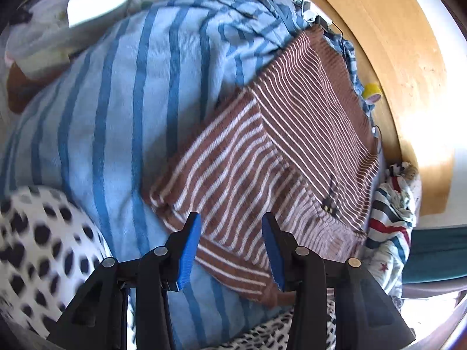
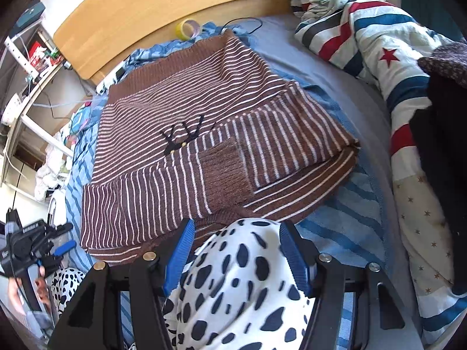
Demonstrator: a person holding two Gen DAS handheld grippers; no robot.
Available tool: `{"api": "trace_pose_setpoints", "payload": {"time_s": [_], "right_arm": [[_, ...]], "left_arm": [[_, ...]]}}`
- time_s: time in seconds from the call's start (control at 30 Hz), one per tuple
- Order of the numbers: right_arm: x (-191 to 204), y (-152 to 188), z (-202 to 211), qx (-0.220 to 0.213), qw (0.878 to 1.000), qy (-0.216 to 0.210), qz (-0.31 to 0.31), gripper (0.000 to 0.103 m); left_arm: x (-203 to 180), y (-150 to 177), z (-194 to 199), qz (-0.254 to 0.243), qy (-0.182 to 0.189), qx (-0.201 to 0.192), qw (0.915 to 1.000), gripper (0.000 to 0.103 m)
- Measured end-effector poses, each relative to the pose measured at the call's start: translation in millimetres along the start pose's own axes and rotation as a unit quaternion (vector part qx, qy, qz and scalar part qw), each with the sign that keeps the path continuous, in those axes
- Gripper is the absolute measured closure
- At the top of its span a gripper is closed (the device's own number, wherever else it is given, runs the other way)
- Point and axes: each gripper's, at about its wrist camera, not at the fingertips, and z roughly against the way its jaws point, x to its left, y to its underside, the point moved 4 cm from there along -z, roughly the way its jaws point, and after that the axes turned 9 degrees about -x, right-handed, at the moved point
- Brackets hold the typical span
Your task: Fold clothes
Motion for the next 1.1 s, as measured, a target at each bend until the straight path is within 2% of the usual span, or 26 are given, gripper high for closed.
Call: {"api": "trace_pose_setpoints", "payload": {"time_s": [0.07,0.2,0.47,0.7,0.83,0.87,0.9,1.0,1.1], "right_arm": [[6.8,0.4,-3.9,-0.001,1.000,0.009,0.013,0.031],[27.0,-0.2,-7.3,0.002,0.999,0.007,0.046,0.030],[67.2,0.9,7.8,-0.017,0.995,-0.027,0.090,0.031],[74.3,10.2,0.9,0.000,0.995,-0.030,0.097,0.031],[77.2,14.3,-3.0,0.009,0.994,-0.031,0.102,0.031],[77.4,15.4,-3.6,0.011,0.994,-0.032,0.103,0.031],[77.6,16.6,-4.2,0.012,0.994,-0.034,0.103,0.030],[76.8,20.4,-4.6,0.019,0.994,-0.037,0.100,0.030],[75.4,22.7,-2.1,0.017,0.994,-0.036,0.100,0.030]], "left_arm": [[3.1,-8.8,-4.7,-0.008,-0.010,0.000,0.9999,0.036],[5.3,-13.8,-18.2,-0.020,-0.012,0.012,0.9997,0.035],[13.4,-18.7,-37.2,-0.028,-0.049,0.013,0.9983,0.035],[16.4,-15.1,-58.6,-0.044,-0.060,0.034,0.9967,0.036],[9.1,-9.1,-60.1,-0.075,-0.060,0.032,0.9949,0.036],[8.2,-7.5,-59.2,-0.078,-0.059,0.031,0.9947,0.040],[7.6,-6.0,-58.0,-0.081,-0.060,0.031,0.9944,0.050],[10.9,-4.3,-51.4,-0.080,-0.065,0.024,0.9944,0.070],[14.7,-4.7,-43.7,-0.068,-0.051,0.019,0.9962,0.085]]}}
